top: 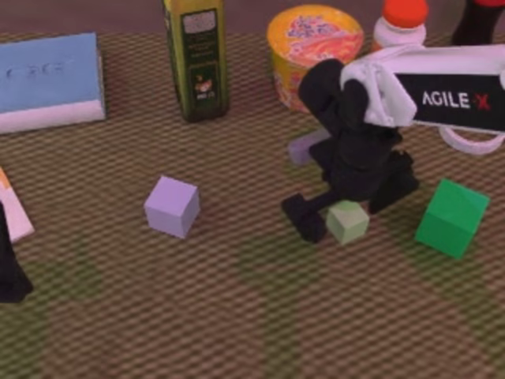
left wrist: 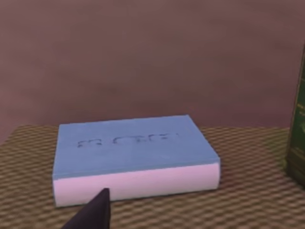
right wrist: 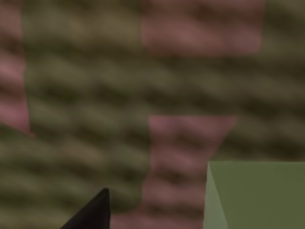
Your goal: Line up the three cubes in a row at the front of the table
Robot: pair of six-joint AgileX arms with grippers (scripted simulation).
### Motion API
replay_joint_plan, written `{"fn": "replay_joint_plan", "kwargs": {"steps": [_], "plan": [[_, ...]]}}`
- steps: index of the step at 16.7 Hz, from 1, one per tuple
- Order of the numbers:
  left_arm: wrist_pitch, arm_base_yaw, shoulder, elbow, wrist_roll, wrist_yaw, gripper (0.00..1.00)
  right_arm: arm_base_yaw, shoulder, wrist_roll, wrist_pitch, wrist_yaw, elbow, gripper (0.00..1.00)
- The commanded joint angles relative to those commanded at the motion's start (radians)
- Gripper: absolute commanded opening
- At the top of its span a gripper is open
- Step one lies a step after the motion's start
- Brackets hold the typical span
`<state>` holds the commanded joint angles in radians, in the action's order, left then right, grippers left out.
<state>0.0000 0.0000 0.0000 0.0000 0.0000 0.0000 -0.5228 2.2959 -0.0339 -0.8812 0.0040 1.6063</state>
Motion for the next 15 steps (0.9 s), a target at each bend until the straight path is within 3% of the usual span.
{"fn": "replay_joint_plan", "kwargs": {"steps": [1, 14, 15], "plan": [[0.0, 0.0, 0.0, 0.0, 0.0, 0.0, 1.0, 0.0, 0.0, 0.0, 0.0, 0.0, 0.0, 1.0], [0.0, 0.0, 0.0, 0.0, 0.0, 0.0, 1.0, 0.0, 0.0, 0.0, 0.0, 0.0, 0.0, 0.02], [0.0, 0.0, 0.0, 0.0, 0.0, 0.0, 1.0, 0.0, 0.0, 0.0, 0.0, 0.0, 0.0, 0.0]]}}
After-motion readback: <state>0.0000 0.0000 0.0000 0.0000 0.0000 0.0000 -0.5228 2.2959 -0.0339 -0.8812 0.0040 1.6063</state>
